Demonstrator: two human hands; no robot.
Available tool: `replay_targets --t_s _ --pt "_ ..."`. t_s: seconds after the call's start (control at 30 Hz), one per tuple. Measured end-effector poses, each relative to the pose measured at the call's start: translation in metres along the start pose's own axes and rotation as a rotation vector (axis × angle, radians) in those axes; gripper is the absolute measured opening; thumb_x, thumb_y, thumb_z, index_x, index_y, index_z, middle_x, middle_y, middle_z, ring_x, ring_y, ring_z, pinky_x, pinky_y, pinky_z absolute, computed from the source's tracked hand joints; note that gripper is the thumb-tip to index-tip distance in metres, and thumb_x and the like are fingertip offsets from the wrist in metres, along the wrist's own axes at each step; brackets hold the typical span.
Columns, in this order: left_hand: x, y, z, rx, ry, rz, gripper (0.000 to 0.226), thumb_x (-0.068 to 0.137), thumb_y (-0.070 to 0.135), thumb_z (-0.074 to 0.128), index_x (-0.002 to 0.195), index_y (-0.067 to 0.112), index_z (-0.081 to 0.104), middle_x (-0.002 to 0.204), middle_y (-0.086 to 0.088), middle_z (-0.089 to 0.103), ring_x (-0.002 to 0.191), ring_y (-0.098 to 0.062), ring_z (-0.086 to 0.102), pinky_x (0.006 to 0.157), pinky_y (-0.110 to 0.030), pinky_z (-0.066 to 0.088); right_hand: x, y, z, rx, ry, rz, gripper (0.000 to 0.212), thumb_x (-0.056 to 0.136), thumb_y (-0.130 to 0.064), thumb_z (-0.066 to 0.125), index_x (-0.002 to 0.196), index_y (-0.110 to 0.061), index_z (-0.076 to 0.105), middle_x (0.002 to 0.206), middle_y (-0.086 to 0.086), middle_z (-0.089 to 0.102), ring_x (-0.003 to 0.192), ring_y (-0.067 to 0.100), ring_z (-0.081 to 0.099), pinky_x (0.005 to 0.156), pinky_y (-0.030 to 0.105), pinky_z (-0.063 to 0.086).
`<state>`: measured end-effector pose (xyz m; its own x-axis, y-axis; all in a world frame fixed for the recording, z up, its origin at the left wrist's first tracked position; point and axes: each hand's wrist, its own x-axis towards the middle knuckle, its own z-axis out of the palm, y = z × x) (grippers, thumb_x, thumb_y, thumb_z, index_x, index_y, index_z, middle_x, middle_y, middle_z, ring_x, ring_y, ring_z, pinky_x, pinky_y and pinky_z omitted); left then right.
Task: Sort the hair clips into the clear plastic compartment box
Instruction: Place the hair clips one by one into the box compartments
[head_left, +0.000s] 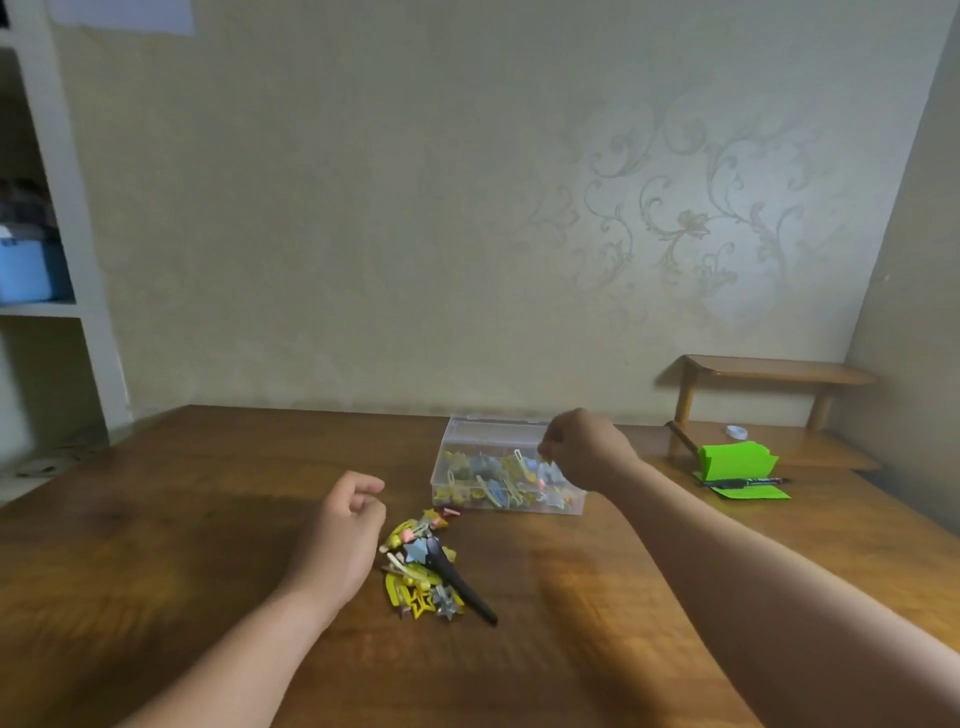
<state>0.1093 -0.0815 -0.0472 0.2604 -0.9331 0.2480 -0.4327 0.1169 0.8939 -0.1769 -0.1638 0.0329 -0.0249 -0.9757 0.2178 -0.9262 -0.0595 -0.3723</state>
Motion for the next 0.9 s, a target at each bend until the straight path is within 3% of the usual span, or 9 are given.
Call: replay_targets --t_s 0.13,0.2,0.3,0.37,0.43,0.57,0.7,0.8,0.9 --pt "-0.001 0.000 0.000 0.004 -0.021 0.009 0.020 0.107 0.017 0.055 0.113 0.032 0.065 0.104 0.003 0.068 0.096 -0.016 0.067 0.078 -0.034 0.050 0.018 0.012 0.013 -0.097 -0.062 0.015 0.022 0.094 -0.027 0.071 0.092 -0.010 0.083 0.089 0.008 0.081 0.085 0.025 0.076 0.078 0.041 0.066" --pt "0.000 0.000 0.000 0.008 -0.024 0.005 0.019 0.107 0.017 0.056 0.111 0.032 0.067 0.104 0.002 0.068 0.095 -0.015 0.067 0.077 -0.033 0.049 0.023 0.021 0.020 -0.124 -0.063 0.043 0.024 0.090 -0.026 0.071 0.080 -0.007 0.081 0.079 0.007 0.079 0.075 0.024 0.076 0.069 0.036 0.065" --pt "0.002 0.004 -0.003 0.018 -0.052 -0.011 0.019 0.107 0.018 0.055 0.110 0.033 0.066 0.106 0.002 0.067 0.097 -0.014 0.065 0.077 -0.031 0.047 0.021 0.031 0.025 -0.084 -0.025 0.068 0.038 0.091 -0.024 0.066 0.055 -0.016 0.058 0.055 0.001 0.052 0.052 0.021 0.050 0.052 0.031 0.043" --pt "0.002 0.005 -0.002 0.027 -0.069 -0.012 0.019 0.108 0.019 0.055 0.110 0.034 0.065 0.107 0.003 0.067 0.098 -0.014 0.065 0.079 -0.032 0.048 0.012 0.032 0.023 0.016 0.106 0.055 0.041 0.094 -0.024 0.061 0.057 -0.020 0.047 0.055 -0.001 0.040 0.052 0.019 0.037 0.051 0.031 0.031" --pt "0.000 0.007 -0.003 0.024 -0.049 -0.019 0.019 0.107 0.019 0.055 0.110 0.035 0.065 0.107 0.004 0.067 0.097 -0.014 0.065 0.079 -0.033 0.049 -0.003 0.025 0.022 0.148 0.273 0.014 0.040 0.097 -0.024 0.058 0.060 -0.020 0.043 0.056 -0.004 0.042 0.053 0.017 0.035 0.051 0.031 0.026" --pt "-0.002 0.011 0.000 0.029 -0.020 -0.009 0.018 0.105 0.017 0.057 0.112 0.031 0.067 0.104 0.003 0.069 0.095 -0.016 0.067 0.078 -0.033 0.051 -0.045 -0.003 0.023 0.378 0.472 -0.121 0.034 0.100 -0.026 0.060 0.068 -0.028 0.051 0.070 -0.008 0.058 0.066 0.008 0.051 0.058 0.030 0.040" --pt "-0.011 0.010 -0.001 0.084 -0.018 -0.011 0.017 0.104 0.020 0.058 0.111 0.031 0.068 0.103 0.005 0.069 0.095 -0.014 0.067 0.078 -0.032 0.051 -0.082 -0.022 0.047 0.427 0.303 -0.315 0.030 0.098 -0.026 0.062 0.069 -0.029 0.056 0.071 -0.016 0.063 0.065 0.006 0.056 0.060 0.029 0.045" --pt "-0.015 0.014 -0.002 0.126 -0.029 0.002 0.016 0.103 0.021 0.058 0.109 0.029 0.070 0.104 0.007 0.070 0.095 -0.010 0.066 0.079 -0.031 0.052 -0.093 -0.028 0.057 0.365 0.036 -0.373 0.016 0.096 -0.039 0.060 0.088 -0.028 0.069 0.084 -0.011 0.072 0.078 0.010 0.066 0.069 0.034 0.054" --pt "-0.017 0.016 -0.002 0.158 -0.038 0.006 0.015 0.103 0.021 0.058 0.108 0.029 0.071 0.105 0.010 0.069 0.097 -0.008 0.065 0.081 -0.030 0.053 -0.094 -0.029 0.062 0.275 -0.099 -0.398 0.023 0.102 -0.053 0.059 0.113 -0.038 0.071 0.098 -0.015 0.071 0.086 0.004 0.065 0.070 0.023 0.051"
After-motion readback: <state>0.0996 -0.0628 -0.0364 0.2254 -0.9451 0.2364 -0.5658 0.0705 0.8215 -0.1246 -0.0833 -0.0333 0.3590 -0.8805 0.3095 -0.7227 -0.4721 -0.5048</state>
